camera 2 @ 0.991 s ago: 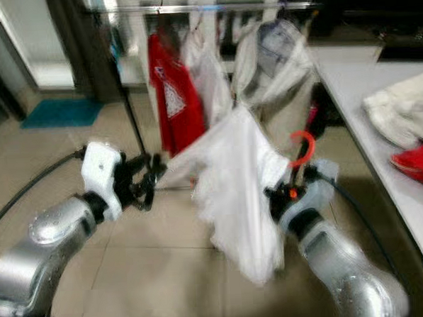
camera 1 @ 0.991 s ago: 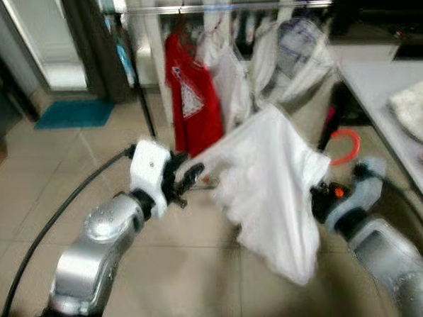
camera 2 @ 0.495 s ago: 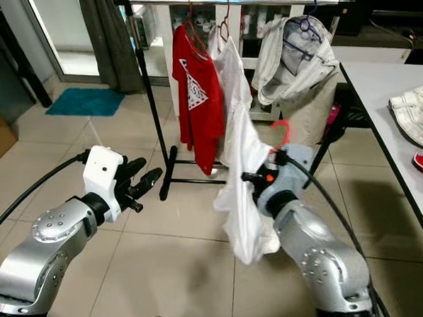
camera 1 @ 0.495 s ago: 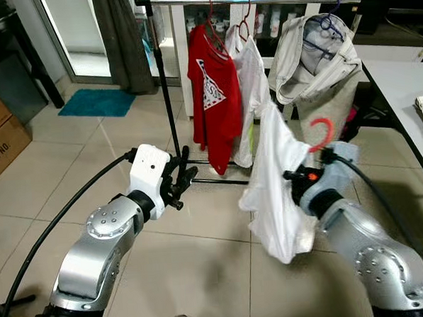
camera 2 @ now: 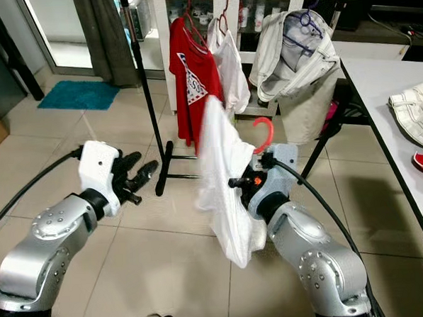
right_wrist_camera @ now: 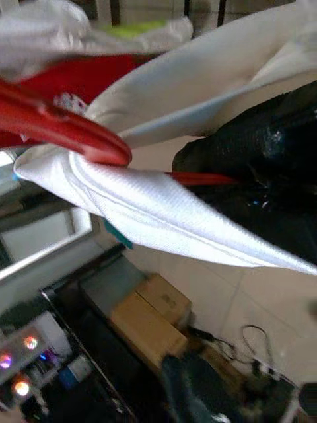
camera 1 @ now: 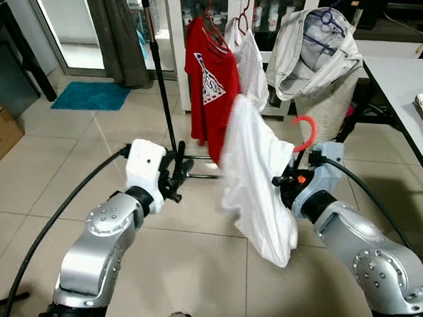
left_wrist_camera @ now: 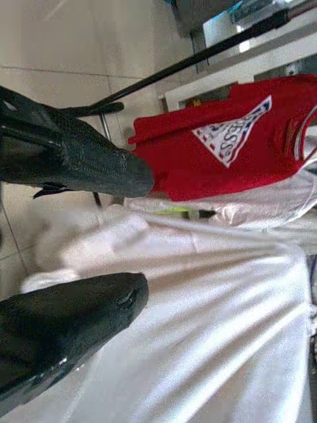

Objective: Hang hanger

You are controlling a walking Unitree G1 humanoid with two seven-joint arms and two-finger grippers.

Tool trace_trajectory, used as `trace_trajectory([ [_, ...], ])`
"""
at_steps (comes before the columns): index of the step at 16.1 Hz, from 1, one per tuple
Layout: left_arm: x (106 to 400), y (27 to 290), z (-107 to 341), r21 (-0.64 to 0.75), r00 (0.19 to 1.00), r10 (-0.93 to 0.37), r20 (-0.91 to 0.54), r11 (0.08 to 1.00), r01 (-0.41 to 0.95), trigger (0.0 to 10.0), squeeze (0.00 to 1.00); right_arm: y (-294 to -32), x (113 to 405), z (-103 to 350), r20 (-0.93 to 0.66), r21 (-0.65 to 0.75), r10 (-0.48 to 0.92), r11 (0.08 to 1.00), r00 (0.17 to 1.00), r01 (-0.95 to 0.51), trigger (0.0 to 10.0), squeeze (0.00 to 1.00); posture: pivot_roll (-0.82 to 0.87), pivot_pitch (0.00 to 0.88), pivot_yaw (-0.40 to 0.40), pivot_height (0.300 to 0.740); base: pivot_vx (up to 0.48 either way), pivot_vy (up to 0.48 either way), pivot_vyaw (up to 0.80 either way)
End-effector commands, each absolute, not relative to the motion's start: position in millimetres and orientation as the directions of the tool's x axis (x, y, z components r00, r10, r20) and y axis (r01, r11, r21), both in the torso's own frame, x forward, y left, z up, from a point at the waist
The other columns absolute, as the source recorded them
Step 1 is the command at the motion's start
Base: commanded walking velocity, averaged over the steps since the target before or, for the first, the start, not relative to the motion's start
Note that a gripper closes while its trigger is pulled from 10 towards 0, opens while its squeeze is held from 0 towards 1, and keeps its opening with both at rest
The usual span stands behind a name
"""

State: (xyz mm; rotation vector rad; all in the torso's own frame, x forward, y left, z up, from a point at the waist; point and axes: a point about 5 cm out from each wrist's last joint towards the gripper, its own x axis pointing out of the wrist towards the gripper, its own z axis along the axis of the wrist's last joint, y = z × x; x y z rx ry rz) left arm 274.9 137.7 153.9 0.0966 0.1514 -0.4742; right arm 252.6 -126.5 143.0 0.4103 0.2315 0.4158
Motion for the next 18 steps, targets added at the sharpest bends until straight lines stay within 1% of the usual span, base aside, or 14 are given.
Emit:
trace_trajectory([
  [1, 275, 136, 158, 0.070, 0.883, -0.443, -0.151, 0.887, 0.457, 10.0, 0.00, -124, 249, 152, -0.095, 0.422, 0.467, 0.819, 0.879, -0.390, 10.0, 0.00, -0.02, 0.048, -0.008, 0.740, 0.000, -0.480, 0.80],
  [2, 273, 134, 157, 0.044, 0.876, -0.459, -0.150, 0.882, 0.470, 10.0, 0.00, -123, 248, 151, -0.093, 0.425, 0.476, 0.813, 0.875, -0.397, 10.0, 0.00, -0.02, 0.049, -0.010, 0.740, 0.000, -0.442, 0.80],
  [3, 270, 132, 156, 0.009, 0.865, -0.480, -0.147, 0.874, 0.486, 10.0, 0.00, -124, 247, 149, -0.101, 0.447, 0.468, 0.810, 0.878, -0.380, 10.0, 0.00, -0.02, 0.049, -0.012, 0.740, 0.000, 0.000, 0.00],
  [6, 270, 132, 154, 0.007, 0.862, -0.475, -0.176, 0.875, 0.483, 10.0, 0.00, -126, 246, 146, -0.113, 0.458, 0.461, 0.810, 0.880, -0.366, 10.0, 0.00, -0.02, 0.047, -0.011, 0.740, 0.000, 0.480, 0.00],
  [9, 271, 133, 152, 0.017, 0.857, -0.480, -0.188, 0.871, 0.492, 10.0, 0.00, -124, 246, 146, -0.115, 0.455, 0.466, 0.809, 0.877, -0.371, 10.0, 0.00, -0.02, 0.045, -0.008, 0.740, 0.000, 0.000, 0.00],
  [10, 269, 130, 154, -0.028, 0.845, -0.509, -0.163, 0.858, 0.512, 10.0, 1.00, -124, 247, 147, -0.118, 0.454, 0.462, 0.812, 0.879, -0.366, 10.0, 0.00, -0.03, 0.042, -0.006, 0.740, 0.000, 0.000, 0.00],
  [11, 269, 129, 155, -0.065, 0.836, -0.528, -0.150, 0.849, 0.525, 10.0, 1.00, -124, 249, 148, -0.119, 0.453, 0.459, 0.814, 0.880, -0.363, 10.0, 0.00, -0.03, 0.040, -0.005, 0.740, 0.000, 0.000, 0.00],
  [14, 276, 120, 158, -0.028, 0.807, -0.570, -0.155, 0.819, 0.574, 10.0, 1.00, -120, 254, 153, -0.105, 0.449, 0.468, 0.809, 0.877, -0.378, 10.0, 0.00, -0.03, 0.034, -0.011, 0.740, 0.000, 0.000, 0.00],
  [16, 283, 101, 159, -0.026, 0.728, -0.667, -0.158, 0.740, 0.672, 10.0, 1.00, -115, 258, 155, -0.141, 0.417, 0.481, 0.822, 0.865, -0.389, 10.0, 0.00, -0.03, 0.030, -0.025, 0.740, 0.000, 0.000, 0.00],
  [17, 284, 94, 157, -0.054, 0.686, -0.711, -0.156, 0.699, 0.713, 10.0, 1.00, -113, 259, 155, -0.158, 0.408, 0.484, 0.826, 0.861, -0.389, 10.0, 0.00, -0.03, 0.029, -0.025, 0.740, 0.000, 0.000, 0.00],
  [18, 285, 90, 154, -0.060, 0.663, -0.731, -0.161, 0.678, 0.733, 10.0, 1.00, -111, 261, 157, -0.157, 0.409, 0.487, 0.824, 0.859, -0.392, 10.0, 0.00, -0.04, 0.019, -0.025, 0.740, 0.000, 0.000, 0.00],
])
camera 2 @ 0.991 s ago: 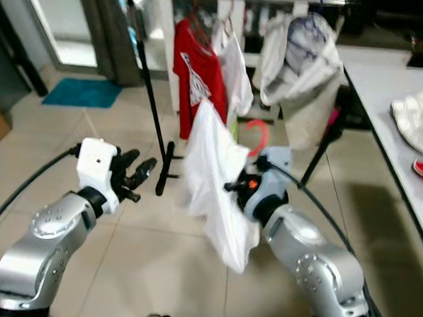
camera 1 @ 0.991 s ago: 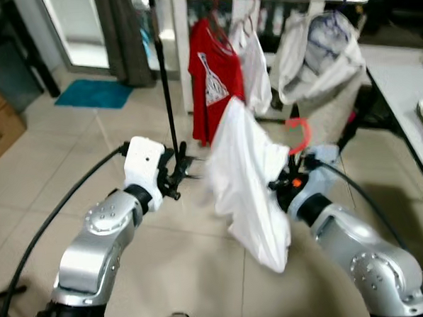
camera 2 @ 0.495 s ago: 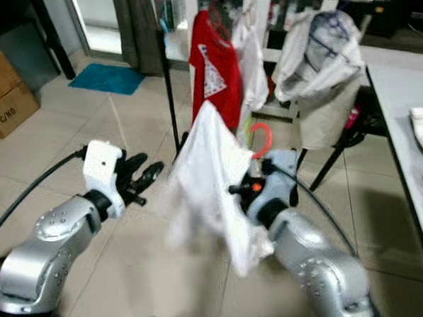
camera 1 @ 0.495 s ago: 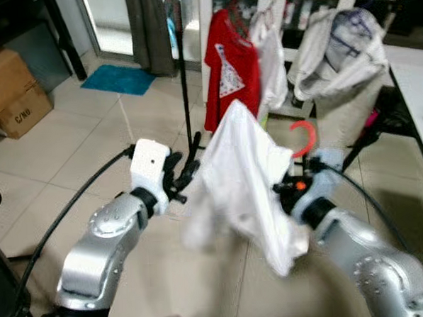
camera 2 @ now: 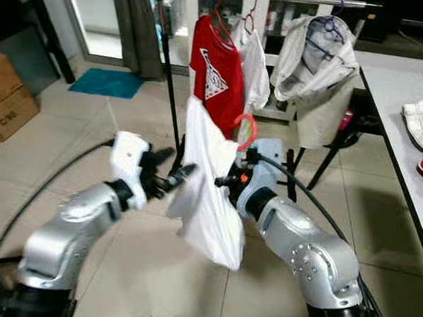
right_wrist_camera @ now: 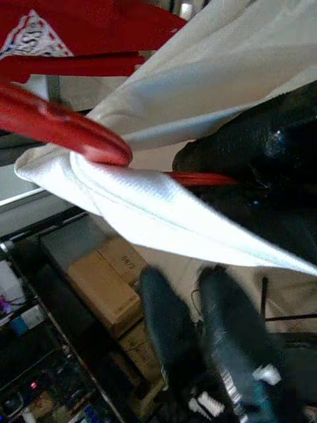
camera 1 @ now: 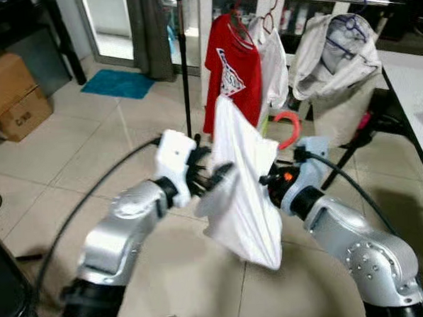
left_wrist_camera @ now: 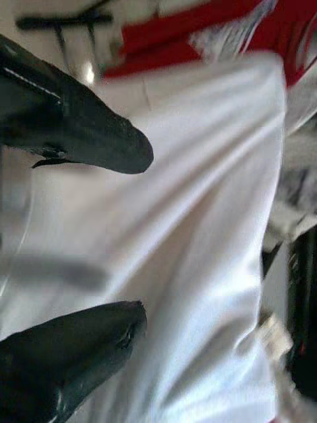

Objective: Hang hanger

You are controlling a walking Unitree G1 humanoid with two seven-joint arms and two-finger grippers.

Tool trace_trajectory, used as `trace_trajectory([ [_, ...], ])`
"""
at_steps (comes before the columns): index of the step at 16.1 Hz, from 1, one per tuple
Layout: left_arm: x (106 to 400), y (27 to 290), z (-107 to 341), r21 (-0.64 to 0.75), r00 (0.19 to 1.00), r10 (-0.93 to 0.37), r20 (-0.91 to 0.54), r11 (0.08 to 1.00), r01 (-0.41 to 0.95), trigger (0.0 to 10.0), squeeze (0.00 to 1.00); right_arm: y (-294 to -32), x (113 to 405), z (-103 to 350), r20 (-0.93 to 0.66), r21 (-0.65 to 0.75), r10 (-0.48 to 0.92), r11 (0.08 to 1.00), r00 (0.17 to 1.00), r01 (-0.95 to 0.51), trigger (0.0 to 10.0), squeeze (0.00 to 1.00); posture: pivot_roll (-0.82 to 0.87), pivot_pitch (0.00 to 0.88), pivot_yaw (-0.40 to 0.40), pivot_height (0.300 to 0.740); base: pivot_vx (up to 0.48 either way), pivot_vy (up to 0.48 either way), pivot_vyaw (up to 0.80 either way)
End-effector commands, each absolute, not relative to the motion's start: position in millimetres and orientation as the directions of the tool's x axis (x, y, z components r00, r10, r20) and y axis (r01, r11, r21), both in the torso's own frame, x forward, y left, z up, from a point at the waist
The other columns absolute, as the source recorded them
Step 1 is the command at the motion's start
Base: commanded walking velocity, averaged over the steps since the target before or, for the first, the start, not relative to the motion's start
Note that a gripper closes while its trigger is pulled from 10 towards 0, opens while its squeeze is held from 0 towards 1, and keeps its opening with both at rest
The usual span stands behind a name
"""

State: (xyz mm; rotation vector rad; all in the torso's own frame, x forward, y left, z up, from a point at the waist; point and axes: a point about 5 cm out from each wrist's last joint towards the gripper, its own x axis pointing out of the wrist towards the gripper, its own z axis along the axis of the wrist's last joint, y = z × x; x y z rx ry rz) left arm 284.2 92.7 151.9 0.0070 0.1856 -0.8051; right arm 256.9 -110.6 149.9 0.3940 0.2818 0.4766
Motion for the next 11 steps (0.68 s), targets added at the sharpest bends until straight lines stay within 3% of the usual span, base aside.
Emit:
trace_trajectory([
  [1, 289, 85, 152, -0.045, 0.635, -0.755, -0.166, 0.649, 0.760, 10.0, 1.00, -108, 263, 159, -0.153, 0.410, 0.494, 0.820, 0.856, -0.399, 10.0, 0.00, -0.05, 0.013, -0.020, 0.740, 0.000, 0.000, 0.00],
  [3, 298, 81, 154, -0.062, 0.621, -0.769, -0.155, 0.634, 0.771, 10.0, 1.00, -103, 267, 166, -0.130, 0.417, 0.509, 0.807, 0.851, -0.419, 10.0, 0.00, -0.06, 0.007, -0.013, 0.740, 0.000, 0.000, 0.00],
  [4, 299, 77, 157, -0.072, 0.575, -0.806, -0.140, 0.588, 0.806, 10.0, 0.62, -101, 269, 170, -0.120, 0.421, 0.510, 0.803, 0.852, -0.422, 10.0, 0.00, -0.06, 0.006, -0.014, 0.740, 0.000, 0.000, 0.00],
  [5, 295, 72, 161, -0.089, 0.524, -0.844, -0.116, 0.534, 0.841, 10.0, 0.00, -100, 269, 171, -0.115, 0.424, 0.507, 0.803, 0.854, -0.419, 10.0, 0.00, -0.05, 0.003, -0.014, 0.740, 0.000, 0.000, 0.00],
  [11, 297, 76, 162, -0.014, 0.511, -0.847, -0.145, 0.518, 0.855, 10.0, 0.00, -101, 275, 172, -0.119, 0.429, 0.458, 0.824, 0.881, -0.370, 10.0, 0.00, -0.05, 0.000, -0.006, 0.740, 0.000, 0.000, 0.00],
])
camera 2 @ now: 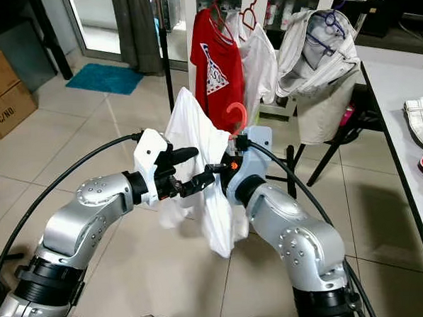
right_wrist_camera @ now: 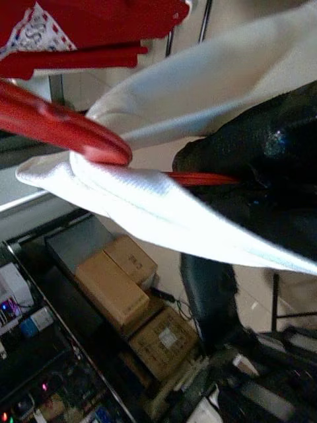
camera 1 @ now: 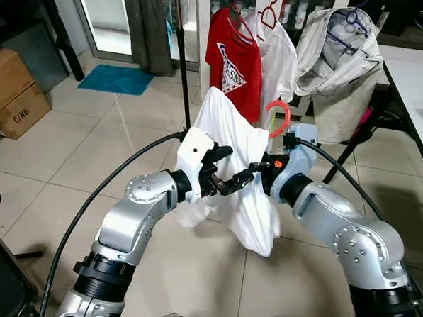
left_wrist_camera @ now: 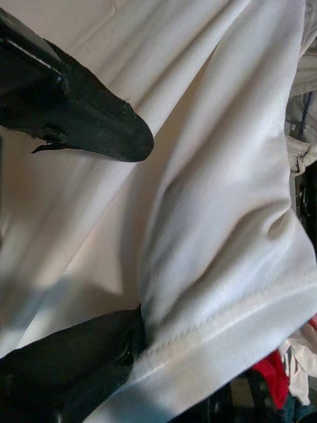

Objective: Hang hanger

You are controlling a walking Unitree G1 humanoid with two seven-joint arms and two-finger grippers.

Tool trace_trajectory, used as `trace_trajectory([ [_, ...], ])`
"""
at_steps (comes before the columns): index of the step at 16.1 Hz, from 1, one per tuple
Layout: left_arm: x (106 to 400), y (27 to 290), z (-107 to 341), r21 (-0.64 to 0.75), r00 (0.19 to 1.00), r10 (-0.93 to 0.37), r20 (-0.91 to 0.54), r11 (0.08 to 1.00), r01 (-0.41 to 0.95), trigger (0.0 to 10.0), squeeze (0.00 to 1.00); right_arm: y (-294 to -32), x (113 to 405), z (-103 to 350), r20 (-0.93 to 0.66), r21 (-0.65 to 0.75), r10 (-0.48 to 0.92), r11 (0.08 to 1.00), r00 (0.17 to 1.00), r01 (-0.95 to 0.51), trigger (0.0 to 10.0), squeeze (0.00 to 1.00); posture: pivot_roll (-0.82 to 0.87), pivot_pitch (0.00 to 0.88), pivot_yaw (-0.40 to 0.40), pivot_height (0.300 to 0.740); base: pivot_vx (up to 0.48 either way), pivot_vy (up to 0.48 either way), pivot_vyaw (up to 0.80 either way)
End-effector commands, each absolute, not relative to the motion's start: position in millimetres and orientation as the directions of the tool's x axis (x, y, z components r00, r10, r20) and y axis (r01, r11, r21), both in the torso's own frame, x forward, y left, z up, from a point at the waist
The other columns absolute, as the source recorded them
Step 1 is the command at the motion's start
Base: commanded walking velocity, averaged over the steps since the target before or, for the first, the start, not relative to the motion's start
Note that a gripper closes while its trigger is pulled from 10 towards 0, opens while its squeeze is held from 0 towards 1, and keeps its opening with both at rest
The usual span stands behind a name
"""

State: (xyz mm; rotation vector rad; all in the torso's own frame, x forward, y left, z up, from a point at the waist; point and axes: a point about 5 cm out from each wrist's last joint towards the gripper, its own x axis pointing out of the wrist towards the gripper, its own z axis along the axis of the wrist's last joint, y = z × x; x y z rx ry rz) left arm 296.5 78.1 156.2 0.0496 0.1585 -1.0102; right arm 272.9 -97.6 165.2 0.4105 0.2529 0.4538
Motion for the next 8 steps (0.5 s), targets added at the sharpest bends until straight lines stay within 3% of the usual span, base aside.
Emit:
trace_trajectory([
  [1, 296, 76, 164, -0.023, 0.508, -0.851, -0.133, 0.515, 0.857, 10.0, 0.00, -102, 277, 172, -0.122, 0.428, 0.445, 0.830, 0.887, -0.357, 10.0, 0.00, -0.05, 0.000, -0.006, 0.740, 0.000, 0.000, 0.00],
  [6, 277, 85, 167, -0.075, 0.379, -0.914, -0.145, 0.392, 0.917, 10.0, 0.00, -114, 299, 165, -0.155, 0.388, 0.266, 0.902, 0.952, -0.189, 10.0, 0.00, -0.04, 0.005, -0.007, 0.740, 0.000, 0.000, 0.00],
  [8, 279, 84, 169, -0.098, 0.388, -0.914, -0.121, 0.400, 0.911, 10.0, 0.00, -112, 305, 167, -0.152, 0.388, 0.259, 0.903, 0.954, -0.184, 10.0, 0.00, -0.04, 0.012, -0.017, 0.740, 0.000, 0.000, 0.00],
])
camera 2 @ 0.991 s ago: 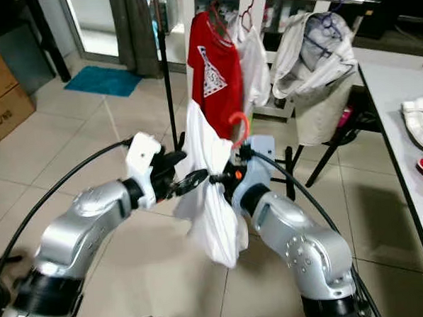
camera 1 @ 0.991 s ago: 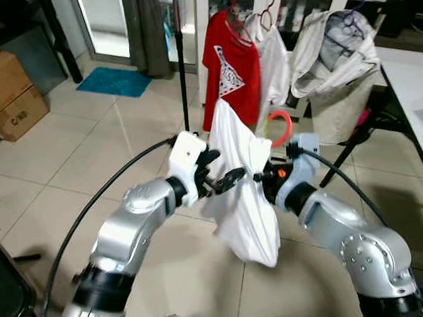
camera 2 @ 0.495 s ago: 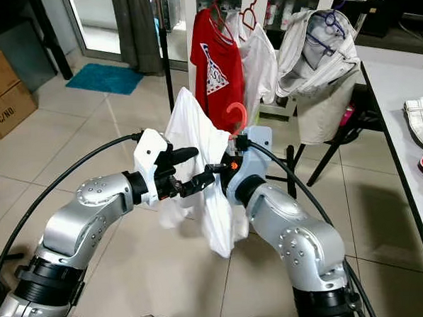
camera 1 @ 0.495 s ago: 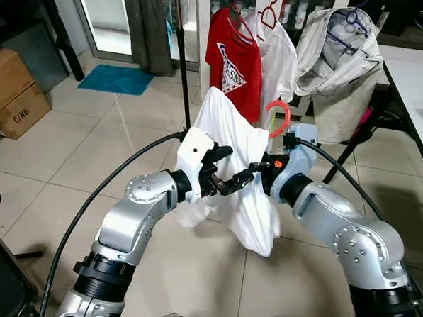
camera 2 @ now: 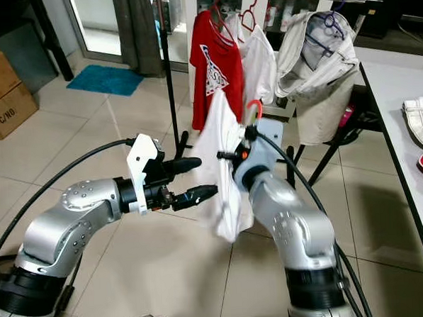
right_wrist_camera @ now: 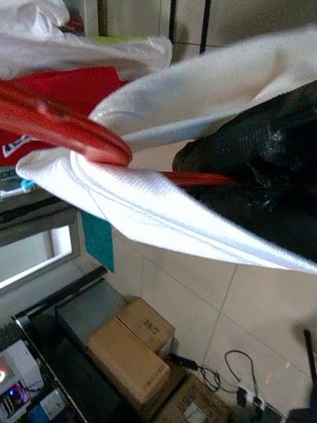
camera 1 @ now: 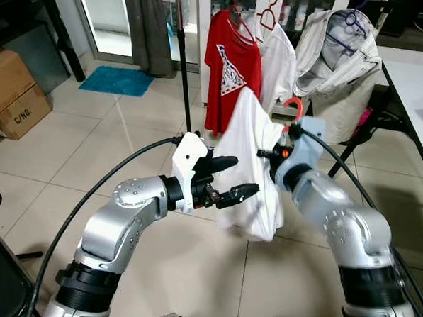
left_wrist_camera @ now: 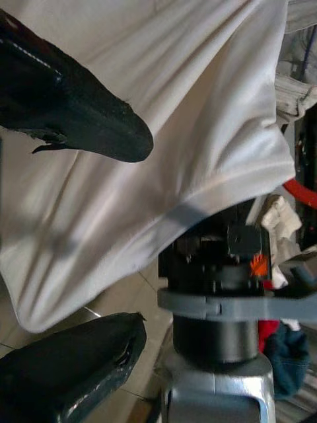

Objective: Hang hanger

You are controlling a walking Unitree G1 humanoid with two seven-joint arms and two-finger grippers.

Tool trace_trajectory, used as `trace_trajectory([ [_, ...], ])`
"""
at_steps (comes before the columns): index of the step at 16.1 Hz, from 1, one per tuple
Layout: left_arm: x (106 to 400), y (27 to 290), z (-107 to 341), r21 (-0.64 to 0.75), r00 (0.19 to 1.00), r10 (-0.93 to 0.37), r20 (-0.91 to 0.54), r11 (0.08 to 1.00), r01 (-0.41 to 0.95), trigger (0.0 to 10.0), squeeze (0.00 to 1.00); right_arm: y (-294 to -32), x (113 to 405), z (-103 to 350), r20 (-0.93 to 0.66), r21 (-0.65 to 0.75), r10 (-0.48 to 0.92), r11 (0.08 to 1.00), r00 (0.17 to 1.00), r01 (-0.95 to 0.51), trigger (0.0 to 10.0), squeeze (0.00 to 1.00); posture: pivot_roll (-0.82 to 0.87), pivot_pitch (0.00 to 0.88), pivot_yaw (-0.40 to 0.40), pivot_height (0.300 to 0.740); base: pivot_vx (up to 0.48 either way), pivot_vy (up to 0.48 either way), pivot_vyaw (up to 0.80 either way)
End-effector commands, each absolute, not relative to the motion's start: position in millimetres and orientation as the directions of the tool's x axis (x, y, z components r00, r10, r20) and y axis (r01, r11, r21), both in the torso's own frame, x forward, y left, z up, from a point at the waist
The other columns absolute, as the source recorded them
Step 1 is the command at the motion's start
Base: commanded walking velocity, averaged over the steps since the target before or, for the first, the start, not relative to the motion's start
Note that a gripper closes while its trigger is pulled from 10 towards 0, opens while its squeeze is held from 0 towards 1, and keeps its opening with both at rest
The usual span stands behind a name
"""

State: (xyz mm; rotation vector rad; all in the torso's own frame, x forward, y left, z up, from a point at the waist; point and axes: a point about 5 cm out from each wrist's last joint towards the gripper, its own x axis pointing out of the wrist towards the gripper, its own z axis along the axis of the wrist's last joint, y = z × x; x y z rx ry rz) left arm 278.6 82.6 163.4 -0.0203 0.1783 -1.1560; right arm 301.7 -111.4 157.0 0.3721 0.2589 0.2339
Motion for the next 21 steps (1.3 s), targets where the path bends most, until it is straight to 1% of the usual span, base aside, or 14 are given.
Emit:
trace_trajectory([
  [1, 283, 82, 168, -0.104, 0.413, -0.903, -0.118, 0.425, 0.899, 10.0, 0.00, -110, 306, 169, -0.148, 0.390, 0.263, 0.901, 0.953, -0.188, 10.0, 0.00, -0.04, 0.014, -0.021, 0.740, 0.000, 0.000, 0.00],
  [2, 295, 77, 163, -0.085, 0.479, -0.869, -0.120, 0.490, 0.868, 10.0, 0.00, -107, 307, 173, -0.134, 0.397, 0.279, 0.894, 0.951, -0.207, 10.0, 0.00, -0.04, 0.016, -0.026, 0.740, 0.000, 0.000, 0.00],
  [3, 300, 73, 161, -0.093, 0.500, -0.859, -0.113, 0.510, 0.855, 10.0, 0.00, -105, 307, 175, -0.128, 0.399, 0.288, 0.891, 0.949, -0.216, 10.0, 0.00, -0.04, 0.018, -0.027, 0.740, 0.000, 0.000, 0.00],
  [6, 310, 62, 156, -0.114, 0.510, -0.854, -0.105, 0.520, 0.847, 10.0, 0.00, -102, 307, 179, -0.112, 0.396, 0.298, 0.888, 0.948, -0.233, 10.0, 0.00, -0.05, 0.021, -0.025, 0.740, 0.000, 0.000, 0.00],
  [7, 314, 60, 157, -0.113, 0.514, -0.852, -0.099, 0.523, 0.845, 8.5, 0.00, -101, 307, 180, -0.106, 0.395, 0.300, 0.888, 0.948, -0.236, 10.0, 0.00, -0.06, 0.022, -0.020, 0.740, 0.000, 0.000, 0.00],
  [8, 316, 60, 157, -0.113, 0.515, -0.852, -0.095, 0.523, 0.845, 5.1, 0.00, -102, 306, 180, -0.104, 0.395, 0.300, 0.887, 0.948, -0.237, 10.0, 0.00, -0.06, 0.022, -0.019, 0.740, 0.000, 0.000, 0.00],
  [9, 318, 59, 158, -0.108, 0.514, -0.853, -0.092, 0.522, 0.846, 3.4, 0.00, -102, 306, 180, -0.103, 0.396, 0.300, 0.887, 0.948, -0.237, 10.0, 0.00, -0.06, 0.023, -0.017, 0.740, 0.000, 0.000, 0.00],
  [10, 320, 59, 158, -0.103, 0.514, -0.853, -0.088, 0.522, 0.847, 3.0, 0.00, -102, 306, 181, -0.103, 0.397, 0.300, 0.887, 0.948, -0.237, 10.0, 0.00, -0.06, 0.023, -0.018, 0.740, 0.000, 0.000, 0.00],
  [11, 322, 59, 158, -0.099, 0.514, -0.853, -0.086, 0.521, 0.848, 2.0, 0.00, -102, 306, 180, -0.103, 0.398, 0.300, 0.886, 0.948, -0.237, 10.0, 0.00, -0.06, 0.024, -0.018, 0.740, 0.000, 0.000, 0.00],
  [12, 323, 60, 157, -0.097, 0.509, -0.857, -0.081, 0.515, 0.851, 0.7, 0.00, -101, 306, 180, -0.103, 0.400, 0.302, 0.885, 0.948, -0.238, 10.0, 0.00, -0.05, 0.024, -0.019, 0.740, 0.000, 0.000, 0.00],
  [13, 323, 60, 155, -0.095, 0.507, -0.858, -0.084, 0.514, 0.853, 0.0, 0.00, -100, 306, 180, -0.103, 0.401, 0.305, 0.884, 0.947, -0.241, 10.0, 0.00, -0.05, 0.024, -0.018, 0.740, 0.000, 0.000, 0.00],
  [21, 323, 67, 152, -0.057, 0.518, -0.850, -0.101, 0.525, 0.849, 0.0, 0.00, -103, 307, 177, -0.120, 0.403, 0.283, 0.890, 0.952, -0.213, 10.0, 0.00, -0.05, 0.024, -0.010, 0.740, 0.000, 0.000, 0.00],
])
